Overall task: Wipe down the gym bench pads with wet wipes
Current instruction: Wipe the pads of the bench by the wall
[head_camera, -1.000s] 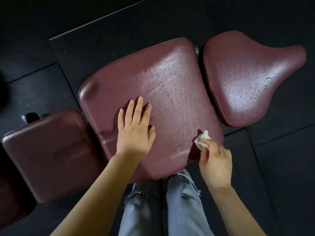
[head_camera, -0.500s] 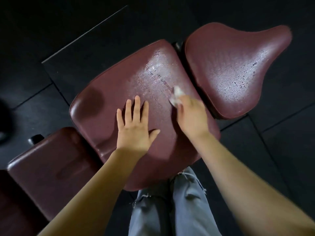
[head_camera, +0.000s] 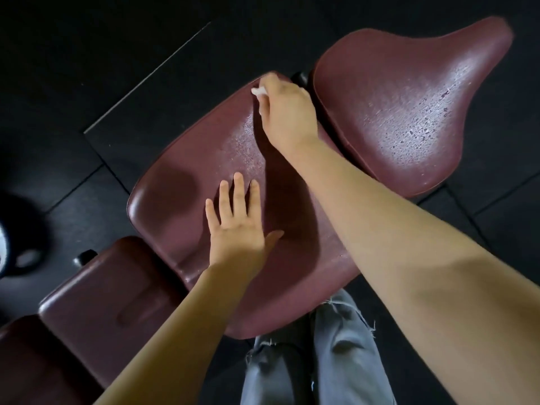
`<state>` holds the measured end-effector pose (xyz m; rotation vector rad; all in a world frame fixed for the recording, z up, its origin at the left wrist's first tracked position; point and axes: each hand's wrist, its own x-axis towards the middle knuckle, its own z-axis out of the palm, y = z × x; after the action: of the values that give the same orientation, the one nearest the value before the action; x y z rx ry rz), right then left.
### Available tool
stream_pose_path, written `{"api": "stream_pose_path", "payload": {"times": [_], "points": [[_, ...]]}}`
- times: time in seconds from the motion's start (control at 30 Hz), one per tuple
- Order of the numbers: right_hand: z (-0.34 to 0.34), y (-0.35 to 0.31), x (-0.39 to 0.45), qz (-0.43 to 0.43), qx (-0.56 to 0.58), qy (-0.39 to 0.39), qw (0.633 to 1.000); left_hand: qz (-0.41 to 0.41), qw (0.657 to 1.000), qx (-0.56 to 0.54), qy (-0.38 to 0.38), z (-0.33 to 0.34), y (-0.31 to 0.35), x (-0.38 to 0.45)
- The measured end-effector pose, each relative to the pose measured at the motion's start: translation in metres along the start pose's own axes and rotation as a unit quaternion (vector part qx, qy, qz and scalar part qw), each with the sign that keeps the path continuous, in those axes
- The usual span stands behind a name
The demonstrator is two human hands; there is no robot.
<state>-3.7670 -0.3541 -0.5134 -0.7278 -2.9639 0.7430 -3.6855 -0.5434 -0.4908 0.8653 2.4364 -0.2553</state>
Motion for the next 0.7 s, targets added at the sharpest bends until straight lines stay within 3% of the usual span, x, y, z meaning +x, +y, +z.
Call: {"api": "stream_pose_path", "payload": {"times": [0.1, 0.23, 0.33, 0.4, 0.47, 0.53, 0.63, 0.7], "points": [[-0.006, 0.031, -0.058, 0.040, 0.009, 0.000, 0.999, 0.002, 1.000, -0.004, 0.015, -0.004, -0.001, -0.002], [-0.042, 0.094, -0.219, 0.203, -0.008, -0.009, 0.979, 0.015, 0.999, 0.001, 0.044, -0.006, 0.003, -0.001], [-0.046, 0.108, -0.255, 0.288, 0.000, -0.031, 0.957, 0.063, 0.996, 0.007, 0.057, -0.011, 0.018, 0.009], [-0.035, 0.094, -0.215, 0.248, 0.011, -0.022, 0.968, 0.082, 0.995, -0.001, 0.053, -0.013, 0.029, 0.017], [-0.015, 0.072, -0.147, 0.127, 0.021, -0.024, 0.991, 0.077, 0.996, -0.001, 0.046, -0.010, 0.035, 0.023], [0.001, 0.046, -0.065, 0.062, 0.025, -0.004, 0.998, 0.076, 0.996, 0.003, 0.048, -0.007, 0.033, 0.025], [0.000, 0.011, 0.021, 0.049, 0.032, 0.024, 0.998, 0.096, 0.995, -0.023, 0.033, -0.006, 0.024, 0.025], [-0.001, 0.015, 0.031, 0.052, 0.026, 0.015, 0.998, 0.101, 0.994, -0.028, 0.028, -0.007, 0.022, 0.025]]}}
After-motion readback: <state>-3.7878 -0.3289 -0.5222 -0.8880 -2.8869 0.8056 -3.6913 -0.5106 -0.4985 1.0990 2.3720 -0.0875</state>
